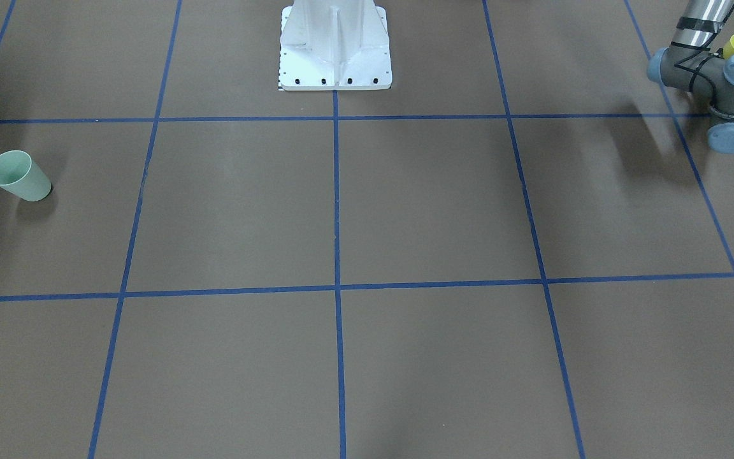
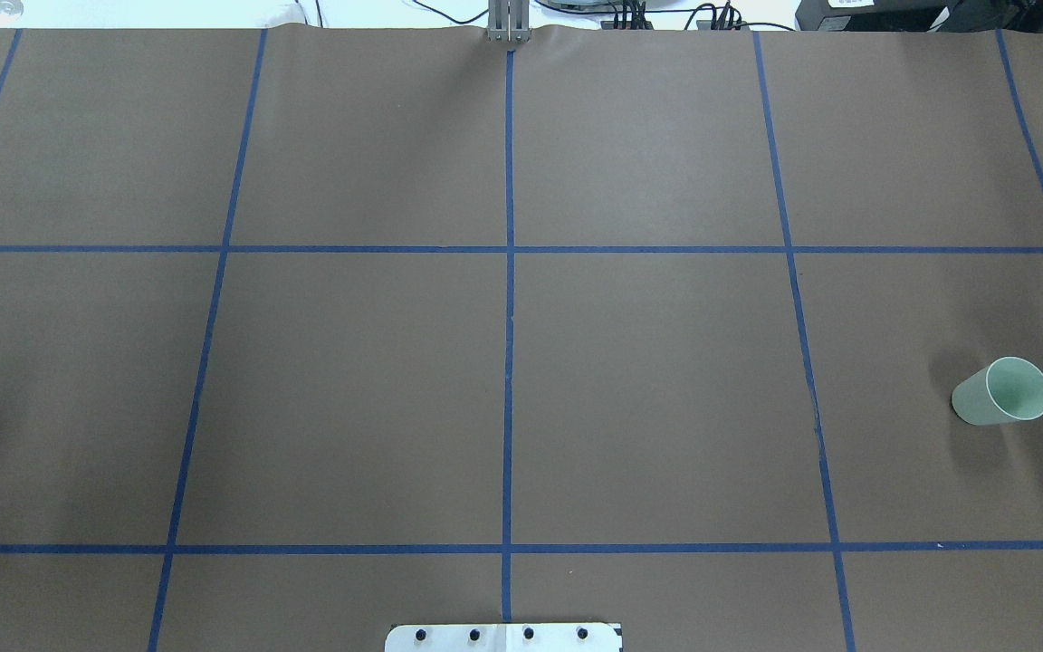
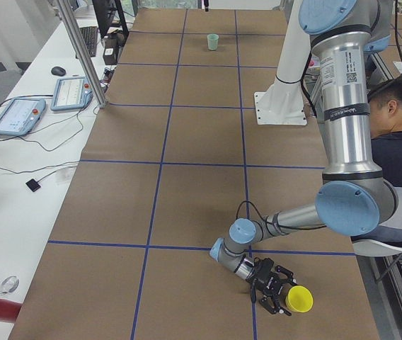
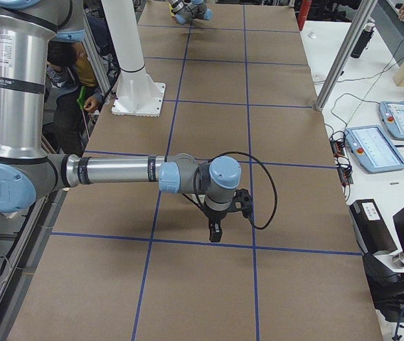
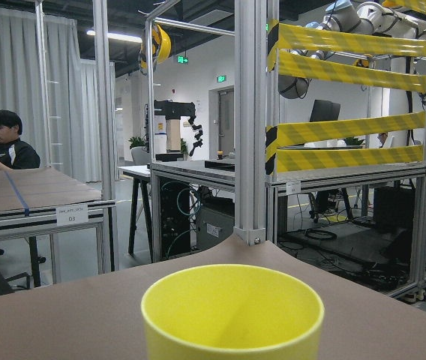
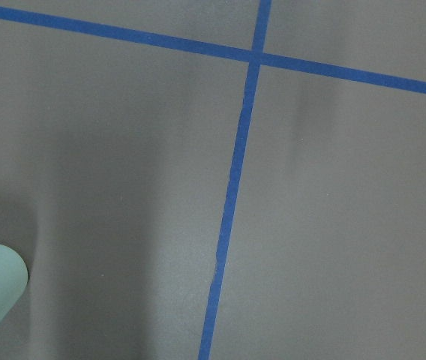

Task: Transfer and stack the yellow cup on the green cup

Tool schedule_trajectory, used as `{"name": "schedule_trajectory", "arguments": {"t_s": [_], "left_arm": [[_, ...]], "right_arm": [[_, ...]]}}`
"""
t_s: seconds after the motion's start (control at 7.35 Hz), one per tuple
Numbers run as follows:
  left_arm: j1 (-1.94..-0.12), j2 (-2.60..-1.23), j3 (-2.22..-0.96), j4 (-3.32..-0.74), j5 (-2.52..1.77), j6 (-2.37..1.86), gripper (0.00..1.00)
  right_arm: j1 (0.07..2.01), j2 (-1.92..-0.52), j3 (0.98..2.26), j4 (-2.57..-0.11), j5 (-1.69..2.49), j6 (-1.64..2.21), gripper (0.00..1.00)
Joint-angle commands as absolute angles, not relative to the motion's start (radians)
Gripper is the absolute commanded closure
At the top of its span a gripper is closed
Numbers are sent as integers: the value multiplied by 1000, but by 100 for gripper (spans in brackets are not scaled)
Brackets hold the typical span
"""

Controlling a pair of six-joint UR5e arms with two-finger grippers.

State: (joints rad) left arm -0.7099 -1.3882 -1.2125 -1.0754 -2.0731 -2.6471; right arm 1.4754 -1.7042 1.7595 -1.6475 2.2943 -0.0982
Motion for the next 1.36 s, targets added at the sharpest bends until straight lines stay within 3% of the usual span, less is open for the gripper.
{"name": "schedule_trajectory", "arguments": {"t_s": [0.0,0.41,0.54,0.95,1.22], "left_arm": [[-709,-1381,-1145,-1127,-2092,-2646,0],[-706,-1381,-1115,-1160,-2121,-2643,0],[-704,-1381,-1115,-1160,-2121,-2643,10],[-695,-1381,-1114,-1173,-2111,-2632,66],[-692,-1379,-1117,-1166,-2106,-2568,71]], "right_arm": [[1468,-1704,1759,-1647,2295,-98,0],[1457,-1704,1759,-1640,2295,-97,0],[1454,-1706,1753,-1600,2293,-97,0],[1448,-1709,1750,-1595,2295,-97,0],[1442,-1704,1750,-1595,2295,-97,0]]}}
